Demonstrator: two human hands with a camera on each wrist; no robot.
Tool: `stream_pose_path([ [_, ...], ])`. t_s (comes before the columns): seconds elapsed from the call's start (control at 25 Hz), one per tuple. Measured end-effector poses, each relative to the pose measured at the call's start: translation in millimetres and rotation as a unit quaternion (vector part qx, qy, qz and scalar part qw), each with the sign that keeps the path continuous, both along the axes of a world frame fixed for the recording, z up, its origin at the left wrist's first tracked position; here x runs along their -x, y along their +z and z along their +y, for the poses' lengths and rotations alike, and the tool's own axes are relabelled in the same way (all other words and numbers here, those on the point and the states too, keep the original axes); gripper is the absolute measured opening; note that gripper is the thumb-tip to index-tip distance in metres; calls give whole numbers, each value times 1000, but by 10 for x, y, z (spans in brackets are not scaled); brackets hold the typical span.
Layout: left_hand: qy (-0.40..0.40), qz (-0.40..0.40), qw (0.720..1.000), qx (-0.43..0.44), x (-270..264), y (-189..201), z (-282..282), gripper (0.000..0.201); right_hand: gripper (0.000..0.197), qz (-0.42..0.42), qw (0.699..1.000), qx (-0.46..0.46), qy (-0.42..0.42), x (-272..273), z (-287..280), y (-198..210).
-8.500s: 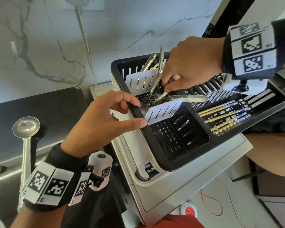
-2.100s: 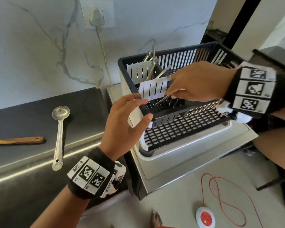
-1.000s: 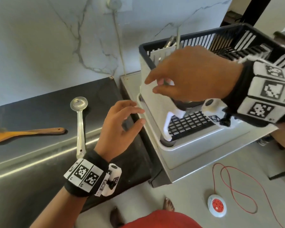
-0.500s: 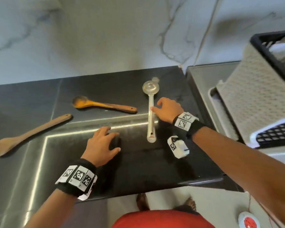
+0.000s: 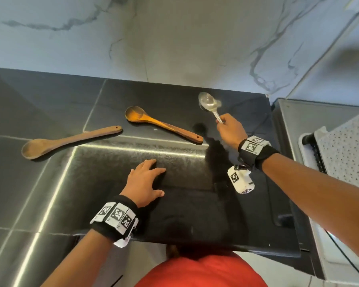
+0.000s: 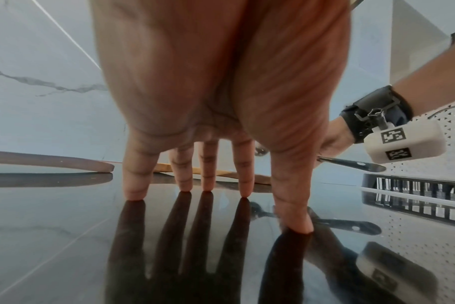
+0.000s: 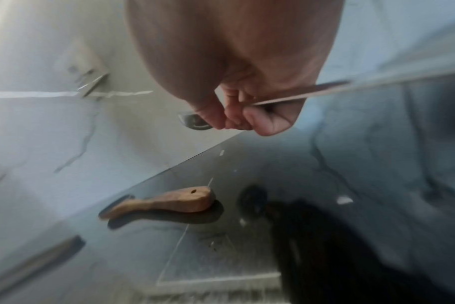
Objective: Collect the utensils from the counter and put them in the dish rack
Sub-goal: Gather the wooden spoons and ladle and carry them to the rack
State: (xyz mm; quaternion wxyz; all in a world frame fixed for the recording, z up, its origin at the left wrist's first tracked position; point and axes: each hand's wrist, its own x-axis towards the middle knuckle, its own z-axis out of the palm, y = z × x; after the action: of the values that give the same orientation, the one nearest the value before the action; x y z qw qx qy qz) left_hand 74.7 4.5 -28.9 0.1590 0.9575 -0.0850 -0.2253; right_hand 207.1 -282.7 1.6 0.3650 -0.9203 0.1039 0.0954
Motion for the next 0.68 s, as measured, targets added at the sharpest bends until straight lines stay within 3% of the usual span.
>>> stream_pose_path([
  [0.12, 1, -3, 1000, -5, 67, 46, 23, 71, 27, -50, 974, 97, 196, -260, 458, 95],
  [0.2, 26, -33, 999, 1, 128, 81, 92, 59, 38, -58, 950, 138, 275, -450, 816, 12],
  [0.28, 124, -68, 989, 45, 101, 128, 279, 48, 52, -45, 937, 156, 309, -578, 1062, -116],
  [0.36, 282, -86, 954, 56, -22, 155, 612, 37, 62, -36, 935, 163, 311, -663, 1210, -225],
  [0.44, 447, -63, 888, 85, -277, 143, 1062, 43, 63, -16, 938, 169, 302, -686, 1240, -288],
  [0.52, 591, 12, 776, 221, -585, 141, 1448, 60, 56, -14, 937, 177, 301, -687, 1223, -347],
  [0.6, 660, 83, 660, 348, -874, 150, 1707, 69, 49, -24, 934, 184, 306, -652, 1187, -371],
  [0.64, 675, 111, 624, 378, -984, 161, 1775, 71, 46, -24, 932, 187, 308, -627, 1167, -367],
  [0.68, 680, 128, 605, 394, -1082, 146, 1841, 72, 45, -22, 934, 185, 305, -588, 1163, -363],
])
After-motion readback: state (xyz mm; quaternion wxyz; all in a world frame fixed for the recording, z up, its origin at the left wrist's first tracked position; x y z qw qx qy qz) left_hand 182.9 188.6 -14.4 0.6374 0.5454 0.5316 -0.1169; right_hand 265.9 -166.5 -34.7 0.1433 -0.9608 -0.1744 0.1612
